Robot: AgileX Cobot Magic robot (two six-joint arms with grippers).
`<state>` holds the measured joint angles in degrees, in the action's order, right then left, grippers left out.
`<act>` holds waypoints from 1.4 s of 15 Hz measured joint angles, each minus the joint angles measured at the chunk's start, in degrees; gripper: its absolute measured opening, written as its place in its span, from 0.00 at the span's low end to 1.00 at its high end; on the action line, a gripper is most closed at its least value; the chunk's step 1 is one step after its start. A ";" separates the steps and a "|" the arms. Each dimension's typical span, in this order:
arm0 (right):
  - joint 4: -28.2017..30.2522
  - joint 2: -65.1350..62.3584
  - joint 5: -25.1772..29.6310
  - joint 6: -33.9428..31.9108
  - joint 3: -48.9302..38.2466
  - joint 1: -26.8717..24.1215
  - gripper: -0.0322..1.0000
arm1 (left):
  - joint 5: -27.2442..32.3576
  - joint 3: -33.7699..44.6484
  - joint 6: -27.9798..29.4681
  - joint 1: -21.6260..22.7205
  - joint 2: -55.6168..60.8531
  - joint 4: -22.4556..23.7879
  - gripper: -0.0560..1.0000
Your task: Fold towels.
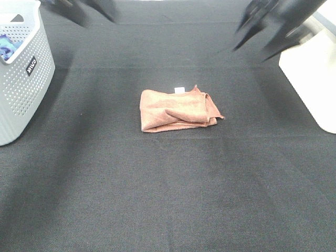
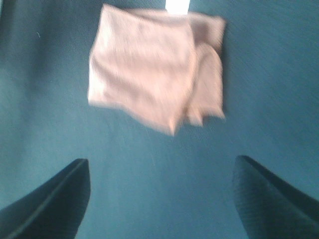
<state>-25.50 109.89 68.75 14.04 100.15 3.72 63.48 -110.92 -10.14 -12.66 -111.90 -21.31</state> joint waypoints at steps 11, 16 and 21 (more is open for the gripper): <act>12.61 -34.78 0.46 -4.41 -25.44 0.00 0.75 | 3.32 30.60 5.21 0.00 37.01 15.81 0.72; 13.29 -54.60 -0.11 -4.76 -48.07 0.00 0.75 | -0.57 59.19 5.21 0.00 60.56 16.10 0.72; 16.10 -75.40 -1.43 -4.70 -63.60 0.00 0.75 | -0.80 75.80 4.87 0.00 82.51 16.16 0.72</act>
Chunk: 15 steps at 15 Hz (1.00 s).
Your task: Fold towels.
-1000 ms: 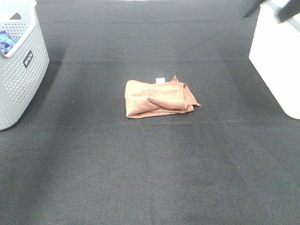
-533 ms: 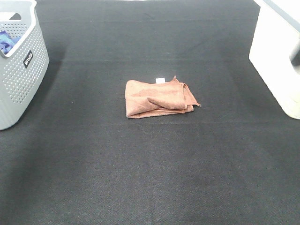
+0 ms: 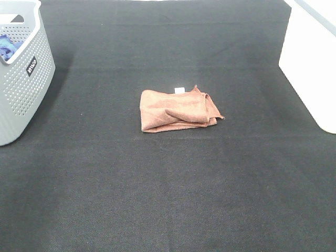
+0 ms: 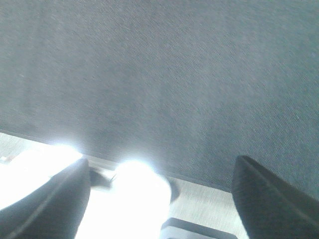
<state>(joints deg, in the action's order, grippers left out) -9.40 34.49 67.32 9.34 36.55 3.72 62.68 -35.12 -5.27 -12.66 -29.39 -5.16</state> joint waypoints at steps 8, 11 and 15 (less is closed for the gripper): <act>-1.55 -14.50 -4.76 6.13 -6.88 0.00 0.75 | -1.95 6.25 -7.62 0.00 7.91 -2.58 0.72; -1.60 -14.50 -4.98 6.13 -7.22 0.00 0.75 | -2.01 6.25 -8.54 0.00 7.91 -3.50 0.72; -1.60 -14.50 -5.39 6.13 -7.22 0.00 0.75 | -2.01 6.25 -8.77 0.00 7.91 -3.50 0.72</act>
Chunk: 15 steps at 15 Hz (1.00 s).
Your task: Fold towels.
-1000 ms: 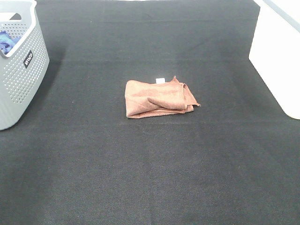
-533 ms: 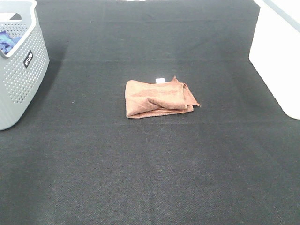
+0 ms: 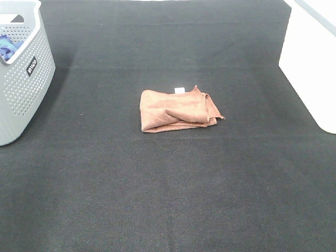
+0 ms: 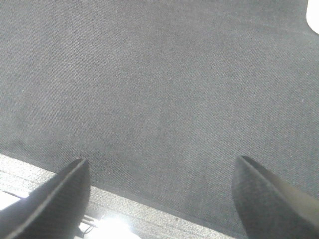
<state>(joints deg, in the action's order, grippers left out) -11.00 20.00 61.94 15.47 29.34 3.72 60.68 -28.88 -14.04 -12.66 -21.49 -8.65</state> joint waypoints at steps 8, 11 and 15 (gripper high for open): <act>0.00 0.00 -0.06 0.00 0.00 0.00 0.75 | 0.00 0.00 0.00 0.00 0.00 0.00 0.72; 0.00 -1.15 -0.06 0.00 0.00 0.00 0.75 | 0.00 0.00 0.00 1.26 1.03 0.00 0.72; 0.00 -6.82 -0.17 0.00 0.00 0.00 0.75 | 0.00 0.00 0.00 9.00 8.77 0.00 0.72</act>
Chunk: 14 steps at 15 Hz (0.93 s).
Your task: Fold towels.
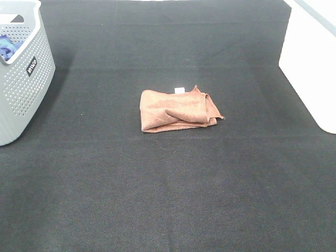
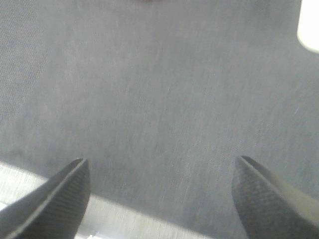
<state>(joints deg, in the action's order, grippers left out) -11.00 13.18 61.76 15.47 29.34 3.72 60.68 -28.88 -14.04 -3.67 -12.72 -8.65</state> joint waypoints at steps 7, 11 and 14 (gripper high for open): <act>-0.17 -9.80 0.00 0.00 0.00 -1.95 0.75 | 0.00 0.00 0.00 4.64 12.89 -0.06 0.72; -0.57 -13.41 0.00 0.00 0.00 -5.50 0.75 | 0.00 0.00 0.00 4.64 12.89 -0.06 0.72; -1.49 -13.58 0.11 0.00 0.00 -5.27 0.75 | 0.00 0.00 0.00 4.64 12.95 -0.06 0.72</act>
<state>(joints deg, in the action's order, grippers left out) -12.49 -0.40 61.88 15.47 29.34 -1.55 60.68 -28.88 -14.04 0.97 0.23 -8.71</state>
